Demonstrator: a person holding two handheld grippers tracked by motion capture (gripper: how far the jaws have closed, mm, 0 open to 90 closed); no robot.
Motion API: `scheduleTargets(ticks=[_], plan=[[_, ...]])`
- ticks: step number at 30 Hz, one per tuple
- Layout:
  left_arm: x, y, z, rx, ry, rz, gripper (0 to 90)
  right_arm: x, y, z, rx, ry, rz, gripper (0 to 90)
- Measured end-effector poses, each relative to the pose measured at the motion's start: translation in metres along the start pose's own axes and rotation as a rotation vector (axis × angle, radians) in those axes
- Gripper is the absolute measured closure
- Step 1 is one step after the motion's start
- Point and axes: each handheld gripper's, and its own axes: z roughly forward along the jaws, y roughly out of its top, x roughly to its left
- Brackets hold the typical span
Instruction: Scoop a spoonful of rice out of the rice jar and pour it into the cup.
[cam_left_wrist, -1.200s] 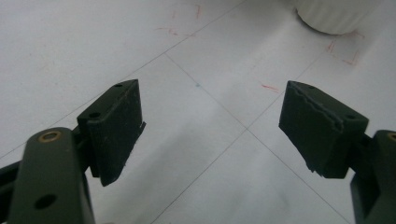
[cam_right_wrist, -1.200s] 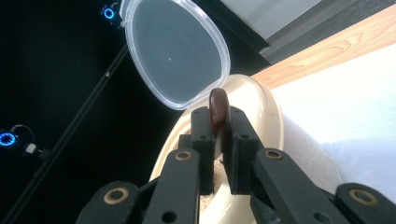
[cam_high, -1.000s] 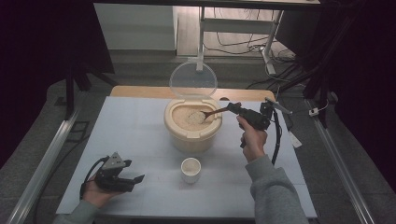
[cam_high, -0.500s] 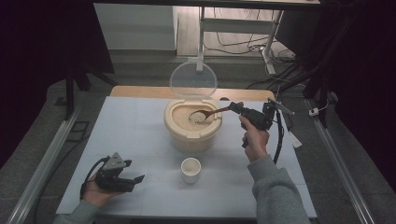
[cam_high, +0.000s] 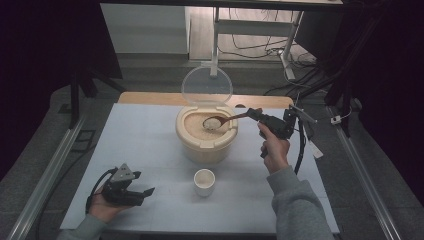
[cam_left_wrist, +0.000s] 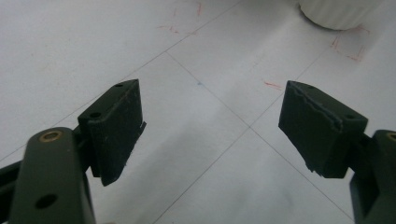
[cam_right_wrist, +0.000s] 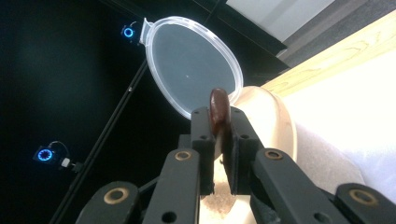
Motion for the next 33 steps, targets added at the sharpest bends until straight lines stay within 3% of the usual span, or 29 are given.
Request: scheduleTargets(ticks=[15,33], plan=[[0.001,0.000,0.000,0.000,0.000,-0.005,21.4,0.004,-0.002,-0.007,0.037,0.029,0.016,82.8],[0.001,-0.001,0.000,0.001,-0.001,-0.006,21.3,0.015,-0.018,-0.031,0.151,0.080,0.003,82.7]])
